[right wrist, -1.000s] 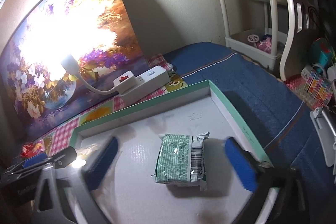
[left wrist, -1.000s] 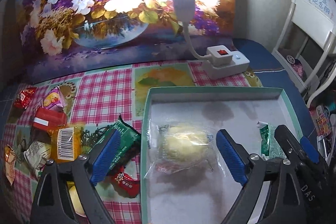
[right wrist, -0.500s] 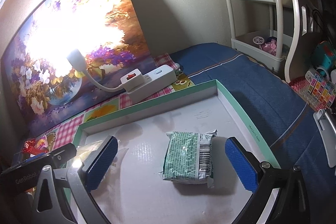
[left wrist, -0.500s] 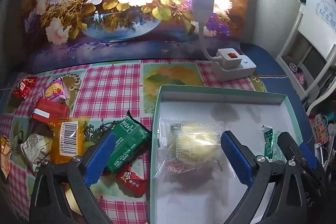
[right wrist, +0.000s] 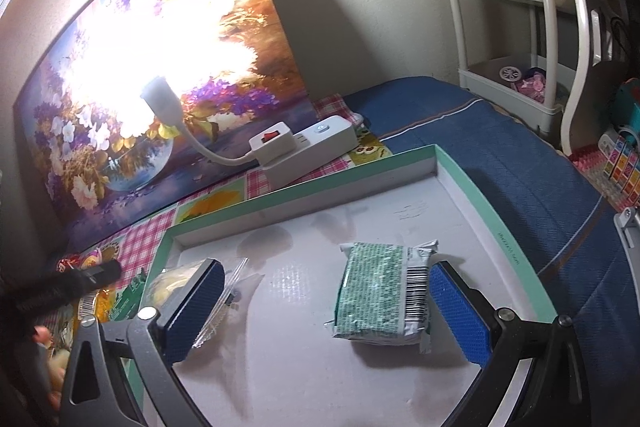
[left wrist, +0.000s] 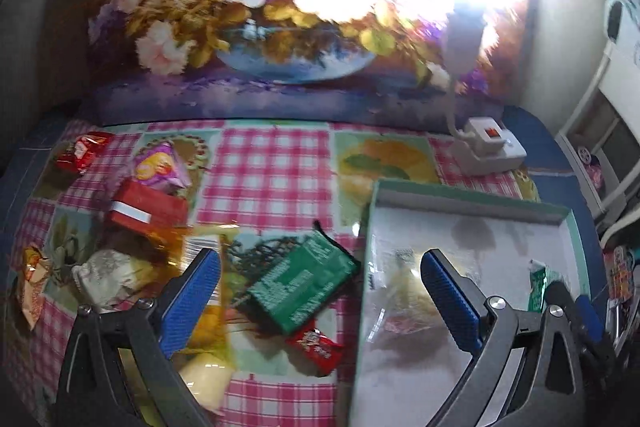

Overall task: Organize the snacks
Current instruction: 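Move both tools back over the snack pile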

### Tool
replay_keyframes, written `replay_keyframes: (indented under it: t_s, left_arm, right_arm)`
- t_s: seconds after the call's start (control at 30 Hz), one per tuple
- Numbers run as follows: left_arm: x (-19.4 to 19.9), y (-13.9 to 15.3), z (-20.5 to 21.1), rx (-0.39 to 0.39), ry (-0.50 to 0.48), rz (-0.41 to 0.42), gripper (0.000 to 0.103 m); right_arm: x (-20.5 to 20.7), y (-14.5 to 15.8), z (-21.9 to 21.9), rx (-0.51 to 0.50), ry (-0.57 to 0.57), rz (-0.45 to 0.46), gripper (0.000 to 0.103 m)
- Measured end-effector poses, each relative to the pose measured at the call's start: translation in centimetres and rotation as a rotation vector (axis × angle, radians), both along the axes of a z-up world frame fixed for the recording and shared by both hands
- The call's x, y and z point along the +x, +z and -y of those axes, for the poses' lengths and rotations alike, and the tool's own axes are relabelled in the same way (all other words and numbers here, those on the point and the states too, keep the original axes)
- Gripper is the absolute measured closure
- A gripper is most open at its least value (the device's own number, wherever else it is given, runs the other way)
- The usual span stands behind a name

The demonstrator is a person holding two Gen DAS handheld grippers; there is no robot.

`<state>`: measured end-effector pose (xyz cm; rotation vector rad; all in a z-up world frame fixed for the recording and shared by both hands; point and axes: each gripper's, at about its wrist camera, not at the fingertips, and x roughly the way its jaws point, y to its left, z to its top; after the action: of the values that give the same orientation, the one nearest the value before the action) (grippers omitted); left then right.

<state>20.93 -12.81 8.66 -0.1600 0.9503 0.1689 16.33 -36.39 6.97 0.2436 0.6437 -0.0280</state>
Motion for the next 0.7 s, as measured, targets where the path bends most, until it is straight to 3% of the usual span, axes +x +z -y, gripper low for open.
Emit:
replay_keyframes:
  t_s: [0.4, 0.7]
  left_arm:
    - [-4.1, 6.1, -5.9, 0.095, 0.253, 0.069, 0.003]
    - [-9.2, 6.0, -10.4, 0.010, 0.480, 0.072, 0.003]
  right_arm:
    - [-0.4, 1.0, -4.0, 0.020, 0.091, -0.097, 0.000]
    - [-1.5, 3.2, -5.9, 0.056, 0.132, -0.112, 0.000]
